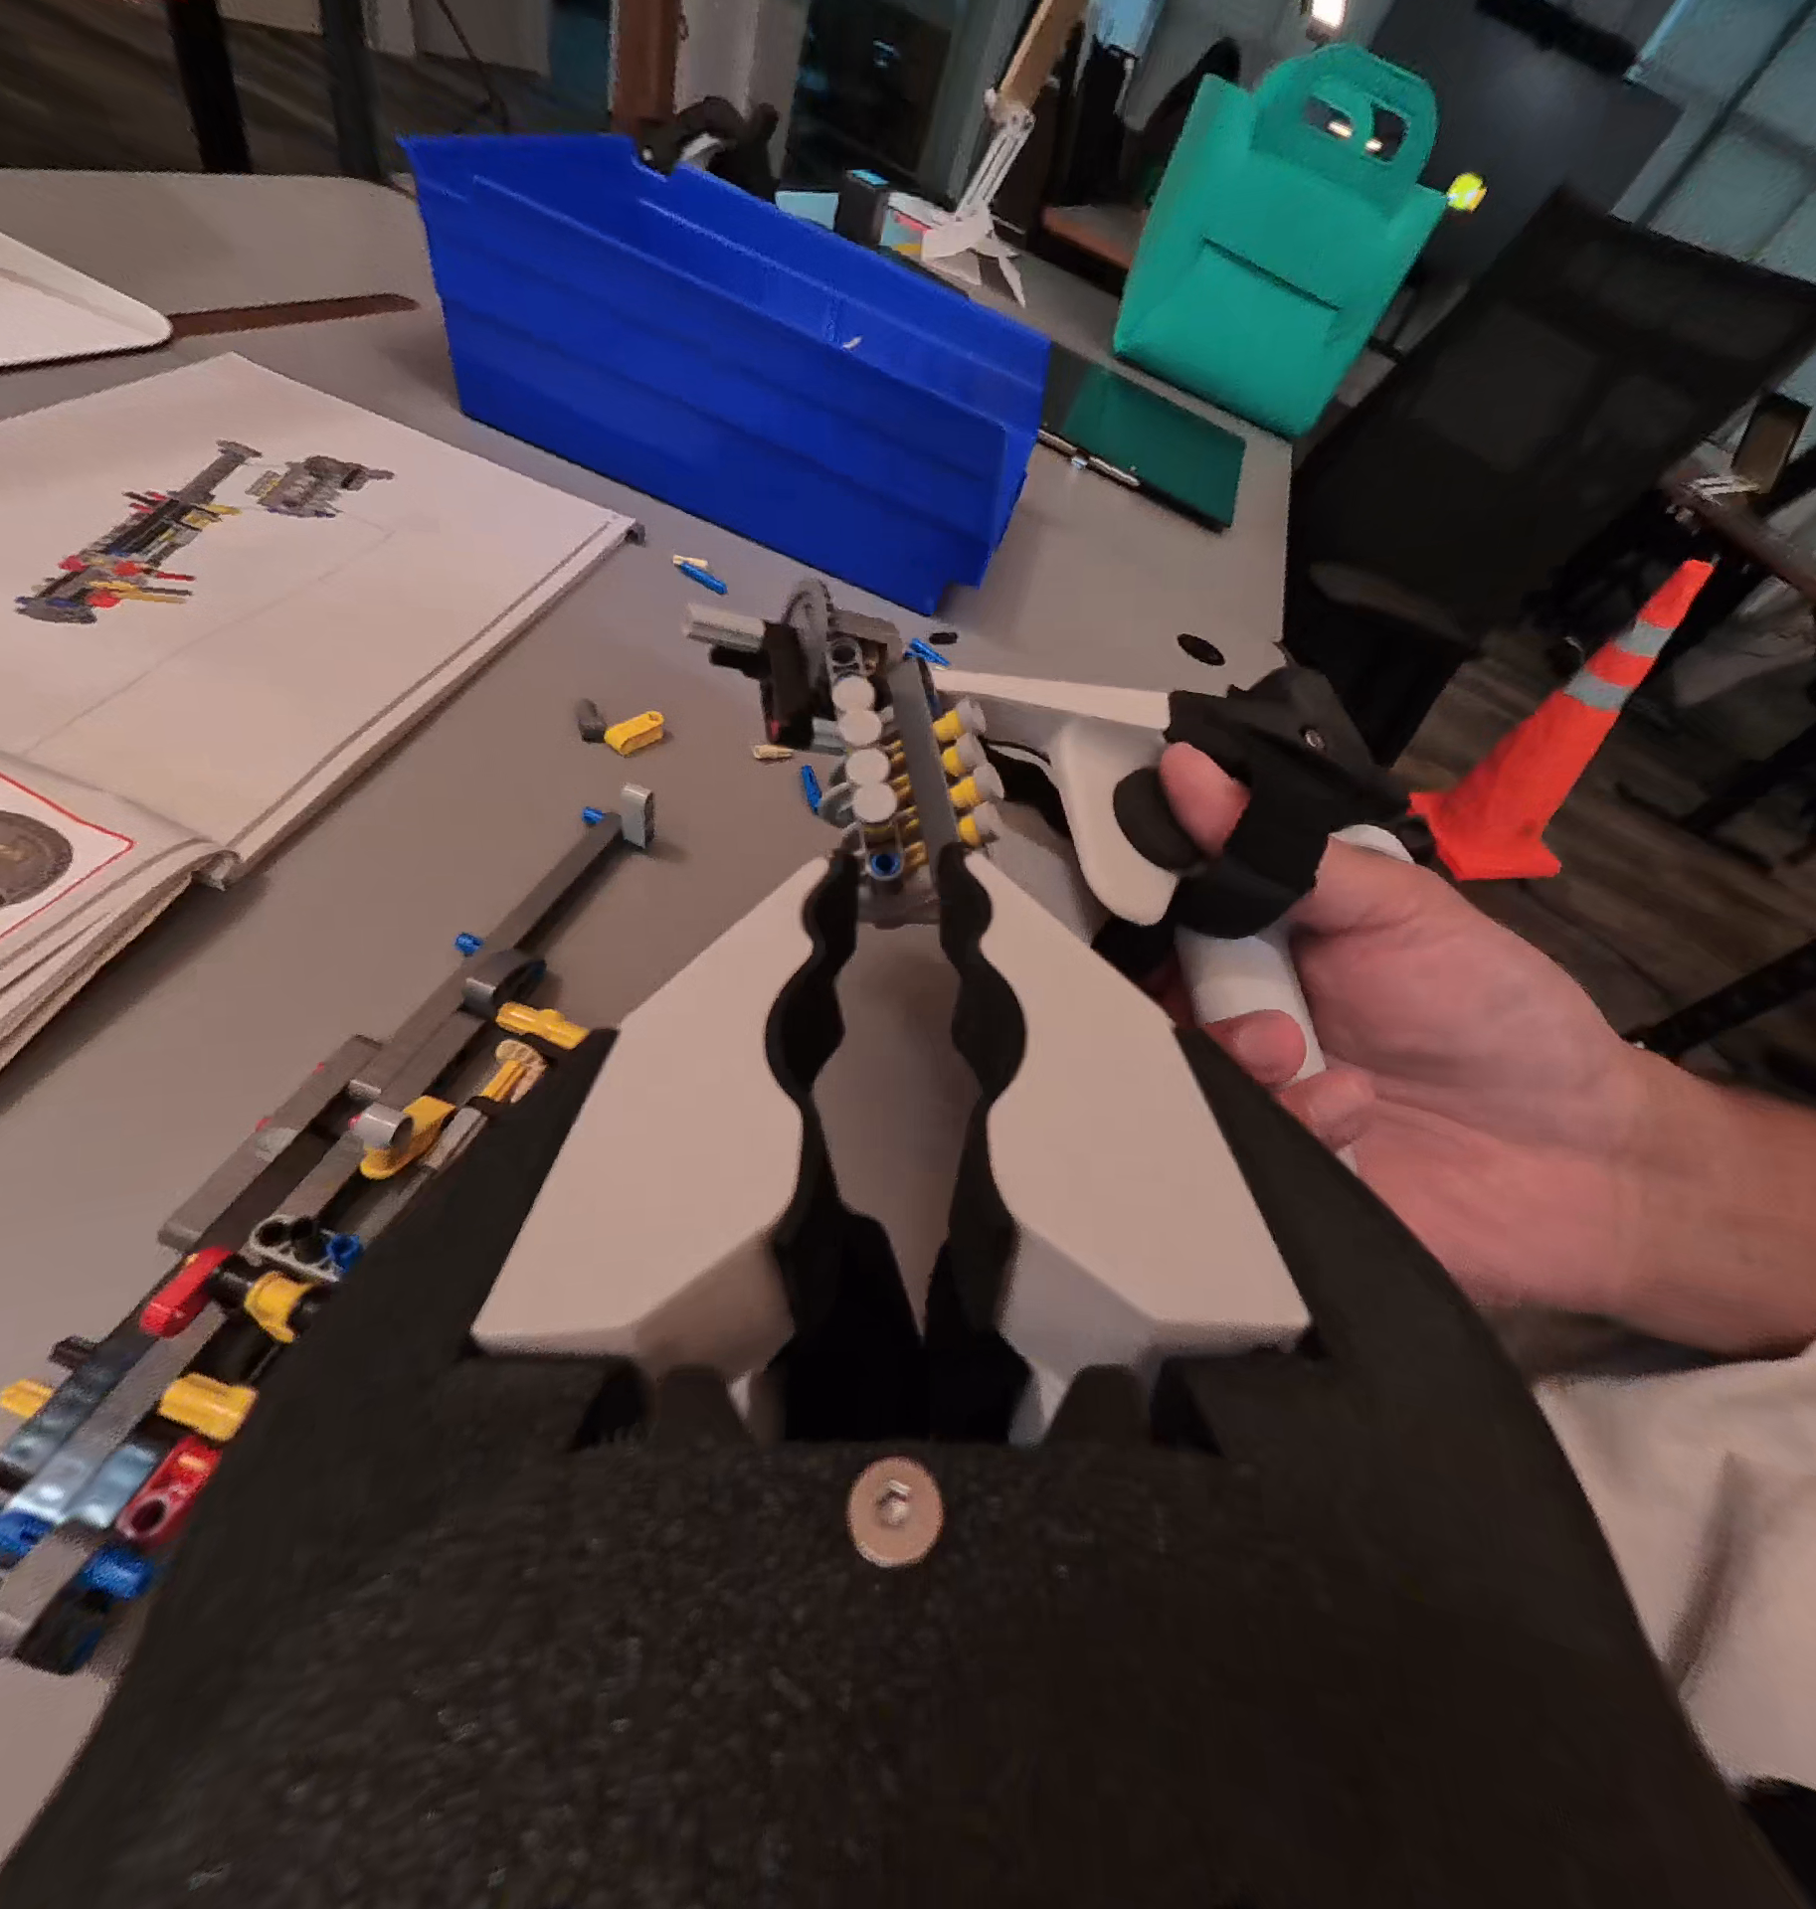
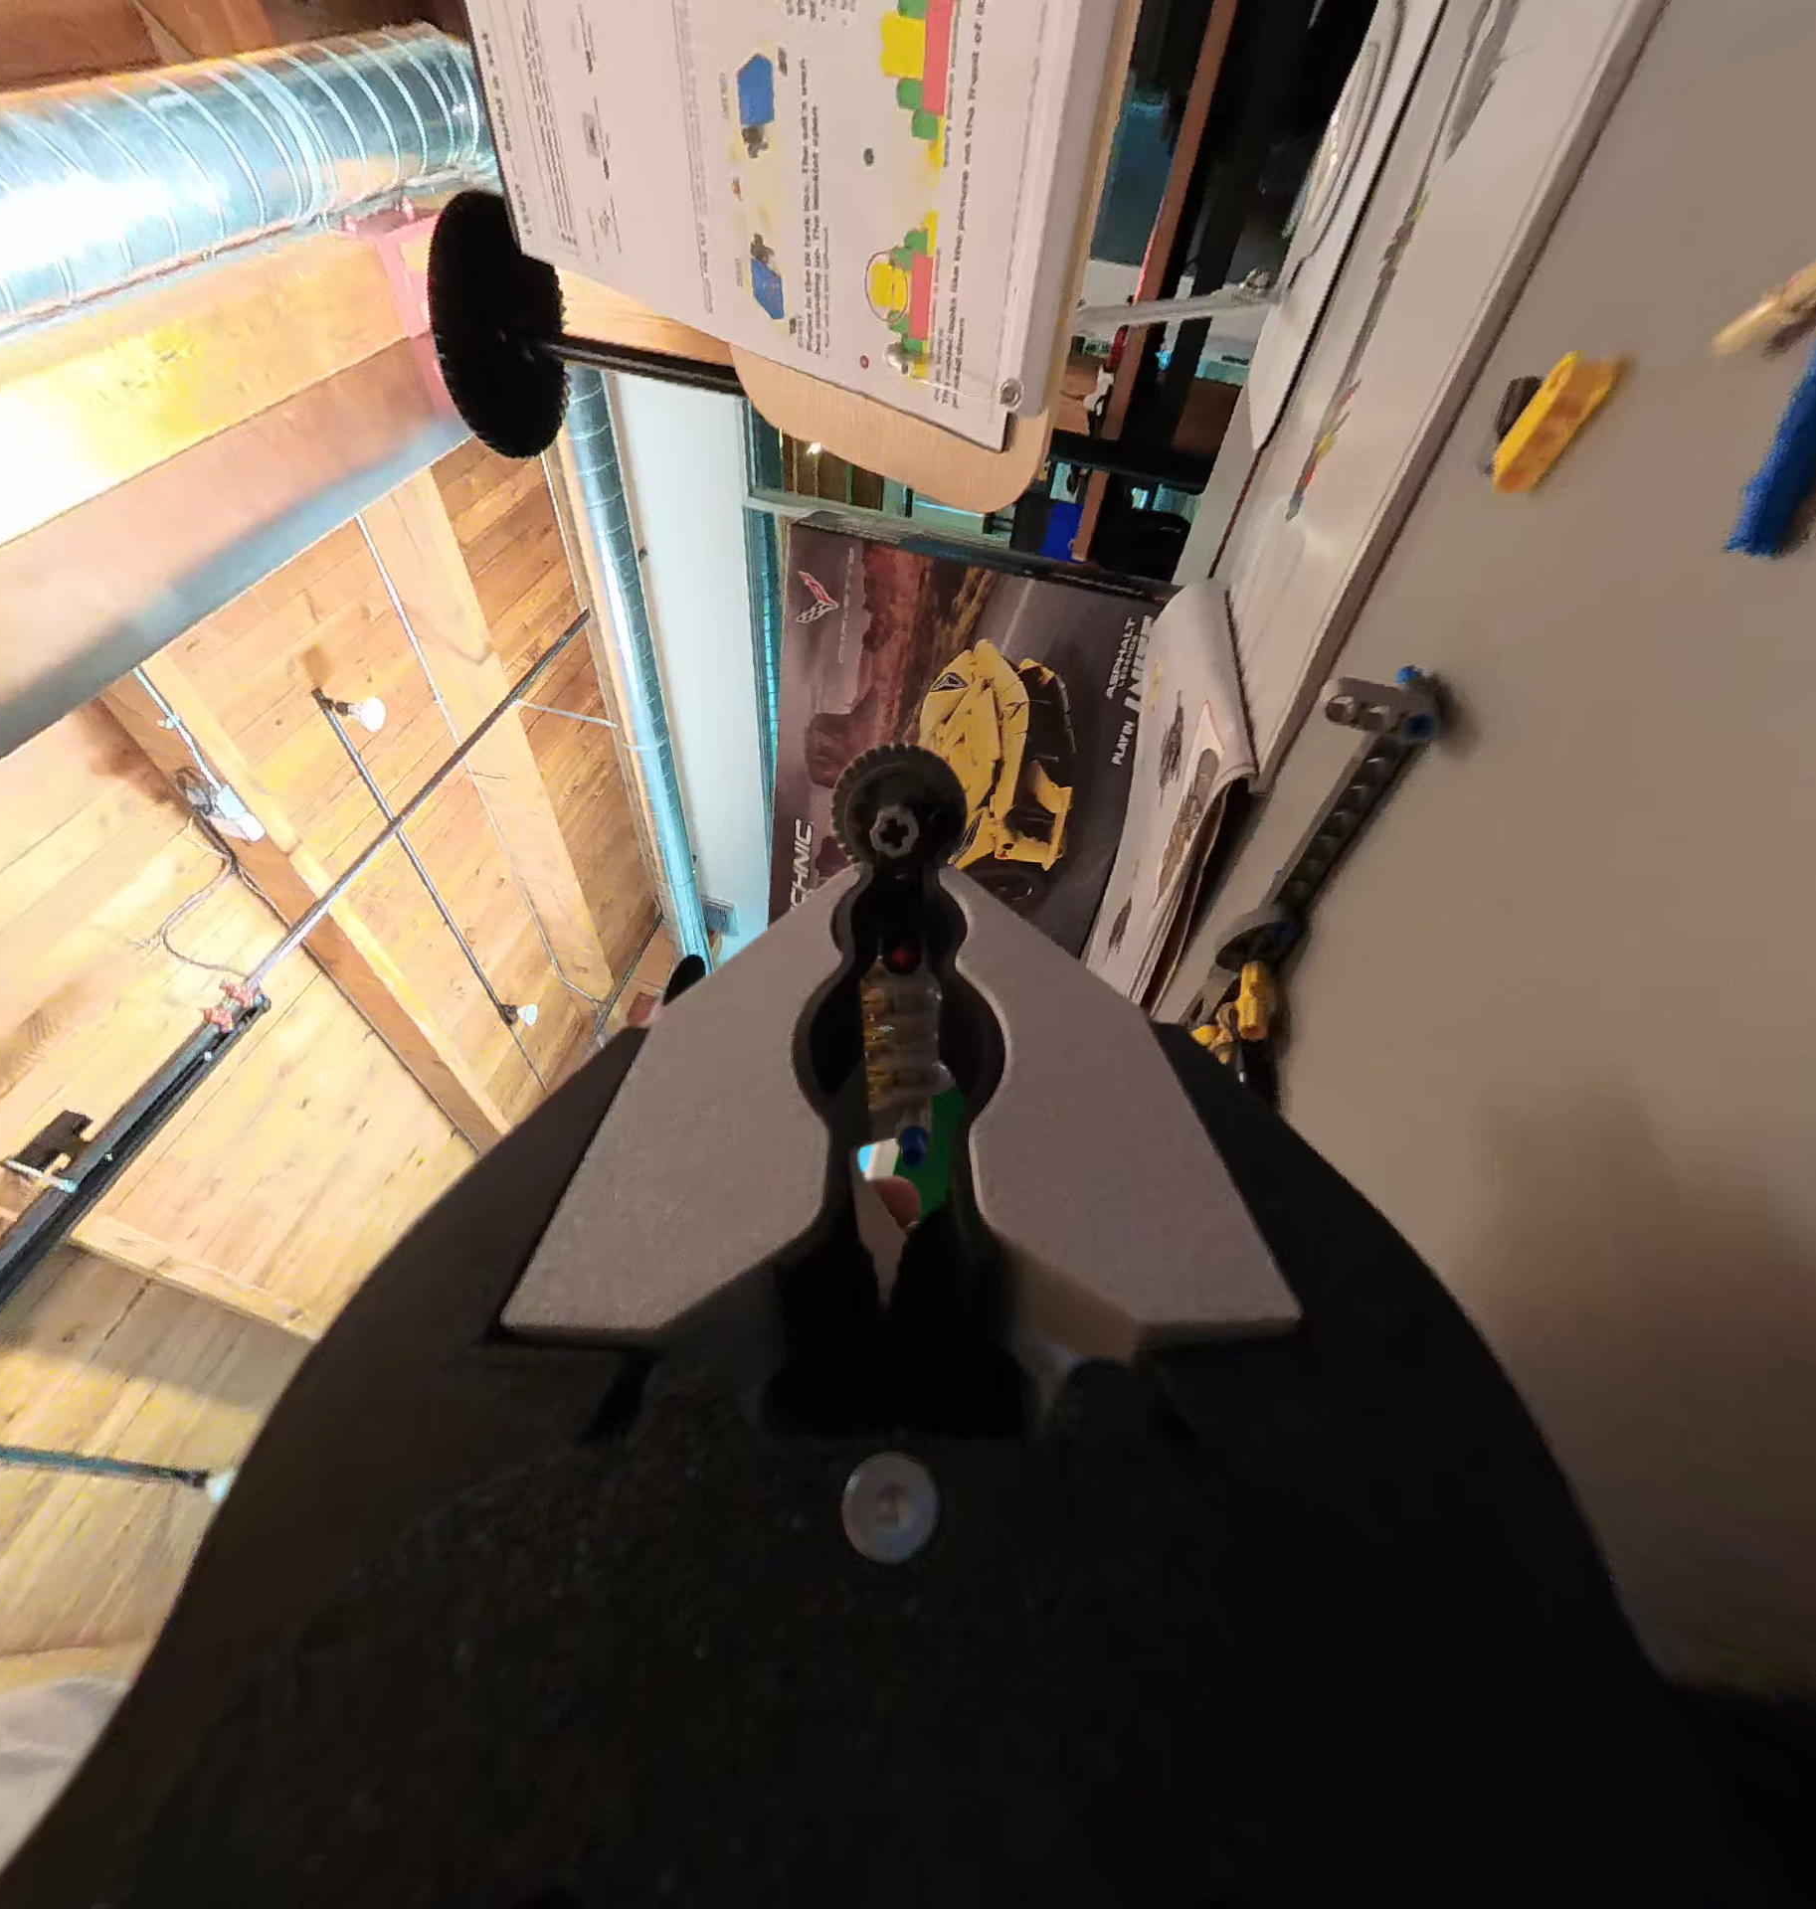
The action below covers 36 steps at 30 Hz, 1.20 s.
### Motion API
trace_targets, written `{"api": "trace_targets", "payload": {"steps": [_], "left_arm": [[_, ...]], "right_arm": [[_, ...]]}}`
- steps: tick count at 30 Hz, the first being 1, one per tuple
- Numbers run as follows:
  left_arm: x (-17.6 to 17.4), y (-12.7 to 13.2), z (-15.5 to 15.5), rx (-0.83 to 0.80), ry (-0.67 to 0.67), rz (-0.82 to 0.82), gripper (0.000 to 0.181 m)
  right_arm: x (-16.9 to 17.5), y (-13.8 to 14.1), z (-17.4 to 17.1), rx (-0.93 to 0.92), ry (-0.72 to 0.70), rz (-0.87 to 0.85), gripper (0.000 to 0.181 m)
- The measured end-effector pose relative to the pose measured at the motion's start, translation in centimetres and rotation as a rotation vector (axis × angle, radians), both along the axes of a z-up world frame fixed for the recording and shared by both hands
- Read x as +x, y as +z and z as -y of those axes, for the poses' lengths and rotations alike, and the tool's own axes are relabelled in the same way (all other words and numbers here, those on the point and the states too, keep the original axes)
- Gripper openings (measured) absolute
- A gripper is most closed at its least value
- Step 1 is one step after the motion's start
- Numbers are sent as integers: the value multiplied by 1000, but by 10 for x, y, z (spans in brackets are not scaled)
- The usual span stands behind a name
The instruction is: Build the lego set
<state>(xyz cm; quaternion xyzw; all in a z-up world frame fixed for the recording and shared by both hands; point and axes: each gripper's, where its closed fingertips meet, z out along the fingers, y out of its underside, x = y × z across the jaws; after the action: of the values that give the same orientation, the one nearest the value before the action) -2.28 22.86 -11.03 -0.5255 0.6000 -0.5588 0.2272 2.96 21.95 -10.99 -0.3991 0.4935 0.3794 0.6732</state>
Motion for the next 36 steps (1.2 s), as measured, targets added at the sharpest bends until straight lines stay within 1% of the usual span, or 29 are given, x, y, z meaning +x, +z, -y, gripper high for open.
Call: {"api": "trace_targets", "payload": {"steps": [2, 6, 8, 10, 11, 12, 13, 15, 18, 20, 22, 23, 24, 25, 27, 28, 30, 32, 34, 36], "left_arm": [[1, -4, -7, 56, 1, 5, 7], [-1, -11, -11, 163, -42, 22, 7], [-3, -16, -11, 178, -88, -11, 7], [-4, -20, -15, 185, -135, -37, 7], [-5, -22, -17, 185, -166, -48, 7], [-4, -23, -20, 185, -190, -60, 6], [-3, -26, -22, 182, -216, -79, 6], [0, -33, -26, 188, -259, -128, 6], [4, -52, -33, 261, -334, -253, 6], [6, -59, -33, 294, -395, -307, 6], [11, -57, -32, 282, -426, -322, 6], [12, -57, -31, 280, -443, -334, 6], [12, -58, -30, 295, -459, -343, 6], [13, -61, -30, 319, -465, -347, 6], [11, -67, -28, 373, -485, -357, 6], [10, -70, -27, 407, -496, -348, 6], [8, -77, -26, 453, -507, -358, 6], [9, -81, -26, 460, -489, -365, 6], [10, -80, -25, 424, -468, -363, 6], [11, -80, -26, 396, -450, -364, 6]], "right_arm": [[-2, 1, -5, -14, 8, 20, 6], [-3, -4, -9, -40, 32, 2, 6], [-7, -7, -8, -57, 82, -19, 6], [-15, -10, -6, -130, 178, 31, 9], [-19, -12, -4, -189, 238, 91, 10], [-22, -12, 0, -248, 286, 167, 17], [-22, -14, 6, -323, 327, 265, 18], [-14, -22, 20, -495, 400, 478, 19], [2, -22, 32, -637, 576, 842, 32], [18, -25, 29, -713, 693, 1077, 50], [33, -35, 19, -770, 805, 1277, 54], [36, -42, 13, -774, 866, 1340, 59], [36, -49, 7, -767, 940, 1375, 68], [38, -54, 2, -769, 995, 1395, 73], [36, -60, -6, -710, 1086, 1404, 75], [35, -62, -10, -683, 1106, 1410, 75], [38, -68, -15, -663, 1135, 1447, 69], [39, -69, -15, -646, 1161, 1483, 55], [27, -61, -10, -565, 1219, 1454, 44], [14, -62, 0, -541, 1310, 1396, 42]]}}
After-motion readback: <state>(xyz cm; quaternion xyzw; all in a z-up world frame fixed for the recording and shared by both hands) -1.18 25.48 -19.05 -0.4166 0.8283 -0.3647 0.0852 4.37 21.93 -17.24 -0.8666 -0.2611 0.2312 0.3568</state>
